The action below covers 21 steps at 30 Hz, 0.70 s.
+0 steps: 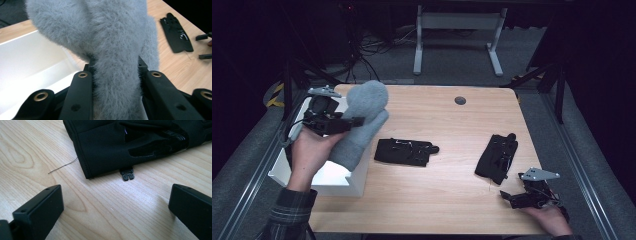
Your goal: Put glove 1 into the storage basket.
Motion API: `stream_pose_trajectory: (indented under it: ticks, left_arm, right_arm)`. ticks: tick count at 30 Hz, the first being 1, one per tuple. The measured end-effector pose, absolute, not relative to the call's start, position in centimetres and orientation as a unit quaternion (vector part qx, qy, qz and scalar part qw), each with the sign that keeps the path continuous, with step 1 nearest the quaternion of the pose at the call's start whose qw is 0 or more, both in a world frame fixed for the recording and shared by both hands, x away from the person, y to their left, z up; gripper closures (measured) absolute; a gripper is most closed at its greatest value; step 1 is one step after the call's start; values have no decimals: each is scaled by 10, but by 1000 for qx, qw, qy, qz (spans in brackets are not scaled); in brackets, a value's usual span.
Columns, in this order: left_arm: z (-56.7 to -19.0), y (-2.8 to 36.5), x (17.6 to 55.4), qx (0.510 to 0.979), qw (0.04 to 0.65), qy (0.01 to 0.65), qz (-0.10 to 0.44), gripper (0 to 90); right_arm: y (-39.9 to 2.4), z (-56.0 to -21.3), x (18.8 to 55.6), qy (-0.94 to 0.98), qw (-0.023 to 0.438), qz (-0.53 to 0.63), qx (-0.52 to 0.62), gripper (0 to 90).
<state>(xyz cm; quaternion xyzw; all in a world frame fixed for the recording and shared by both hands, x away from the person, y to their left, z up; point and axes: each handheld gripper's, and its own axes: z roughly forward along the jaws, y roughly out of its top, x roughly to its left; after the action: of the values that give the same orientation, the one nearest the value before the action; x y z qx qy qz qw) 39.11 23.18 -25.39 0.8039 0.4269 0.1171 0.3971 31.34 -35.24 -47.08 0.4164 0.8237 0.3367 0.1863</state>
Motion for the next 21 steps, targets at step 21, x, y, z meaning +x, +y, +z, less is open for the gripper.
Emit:
stream_pose_trajectory:
  ticks: [21]
  left_arm:
    - [-325,293,411,767,369,520,81,704]
  right_arm:
    - [-352,-471,314,824,186,337,415,0]
